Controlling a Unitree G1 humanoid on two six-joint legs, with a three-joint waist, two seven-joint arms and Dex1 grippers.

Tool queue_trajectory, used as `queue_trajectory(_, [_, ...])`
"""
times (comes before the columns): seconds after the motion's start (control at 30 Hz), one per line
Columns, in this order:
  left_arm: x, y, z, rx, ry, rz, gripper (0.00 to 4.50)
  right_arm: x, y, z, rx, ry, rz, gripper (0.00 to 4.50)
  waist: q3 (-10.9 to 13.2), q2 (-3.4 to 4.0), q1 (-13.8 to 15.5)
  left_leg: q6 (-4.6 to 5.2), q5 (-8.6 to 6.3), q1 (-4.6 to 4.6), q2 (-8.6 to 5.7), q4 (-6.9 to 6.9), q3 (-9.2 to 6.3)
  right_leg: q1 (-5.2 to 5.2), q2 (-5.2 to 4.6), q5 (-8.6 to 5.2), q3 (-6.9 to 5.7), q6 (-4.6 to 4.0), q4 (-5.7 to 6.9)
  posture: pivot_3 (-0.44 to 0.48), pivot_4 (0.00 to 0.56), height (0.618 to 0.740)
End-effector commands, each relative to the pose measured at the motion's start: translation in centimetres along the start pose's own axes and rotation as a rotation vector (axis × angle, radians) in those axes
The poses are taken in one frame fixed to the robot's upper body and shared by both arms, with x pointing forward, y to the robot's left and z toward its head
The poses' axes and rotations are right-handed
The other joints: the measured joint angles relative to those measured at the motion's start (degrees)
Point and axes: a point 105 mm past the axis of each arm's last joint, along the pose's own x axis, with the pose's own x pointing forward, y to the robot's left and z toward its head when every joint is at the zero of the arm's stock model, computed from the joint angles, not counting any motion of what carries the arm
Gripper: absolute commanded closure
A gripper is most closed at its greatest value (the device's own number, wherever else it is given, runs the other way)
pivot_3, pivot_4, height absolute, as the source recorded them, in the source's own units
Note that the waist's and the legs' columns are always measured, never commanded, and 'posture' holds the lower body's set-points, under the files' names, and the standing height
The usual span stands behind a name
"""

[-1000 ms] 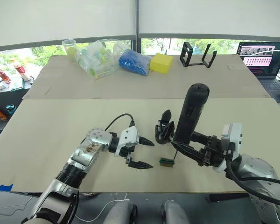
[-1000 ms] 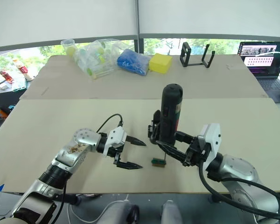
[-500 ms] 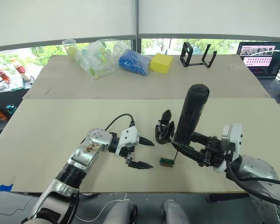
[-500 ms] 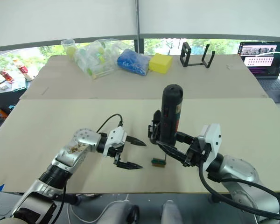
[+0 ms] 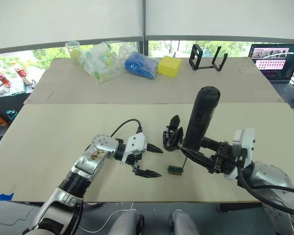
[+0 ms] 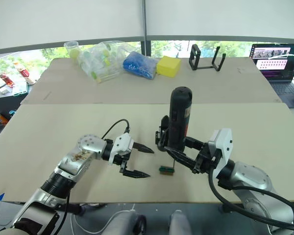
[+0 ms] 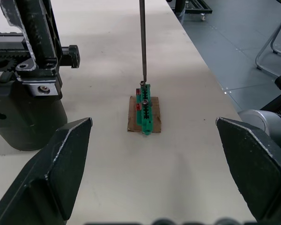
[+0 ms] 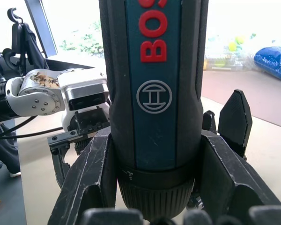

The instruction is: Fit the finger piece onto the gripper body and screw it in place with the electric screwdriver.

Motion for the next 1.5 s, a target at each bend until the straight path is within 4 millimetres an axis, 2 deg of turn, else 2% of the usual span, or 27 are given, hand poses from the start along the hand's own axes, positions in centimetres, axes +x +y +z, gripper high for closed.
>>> queue_trajectory(0.03, [0.00, 0.02, 0.93, 0.052, -0.010, -0.002, 0.00, 0.23, 0.69, 1.53, -0.035, -0.049, 0.038, 2.59, 0.0, 0.00, 0.0, 0.00, 0.00, 0.00, 0.00, 0.00, 0.00, 0.00, 0.00, 0.00, 0.00, 0.00, 0.00, 0.000, 0.150, 0.740])
queue_trajectory(1.17, [-0.11, 0.17, 0.87, 0.056, -0.002, 0.003, 0.00, 0.43, -0.03, 1.44, -0.027, -0.050, 0.026, 2.59, 0.0, 0.00, 0.0, 0.00, 0.00, 0.00, 0.00, 0.00, 0.00, 0.00, 0.00, 0.00, 0.00, 0.00, 0.00, 0.000, 0.150, 0.740])
queue_trajectory(1.5, [-0.13, 0.13, 0.81, 0.057, -0.001, 0.004, 0.00, 0.15, 0.43, 1.16, -0.019, -0.040, 0.034, 2.59, 0.0, 0.00, 0.0, 0.00, 0.00, 0.00, 0.00, 0.01, 0.00, 0.00, 0.00, 0.00, 0.00, 0.00, 0.00, 0.000, 0.150, 0.740])
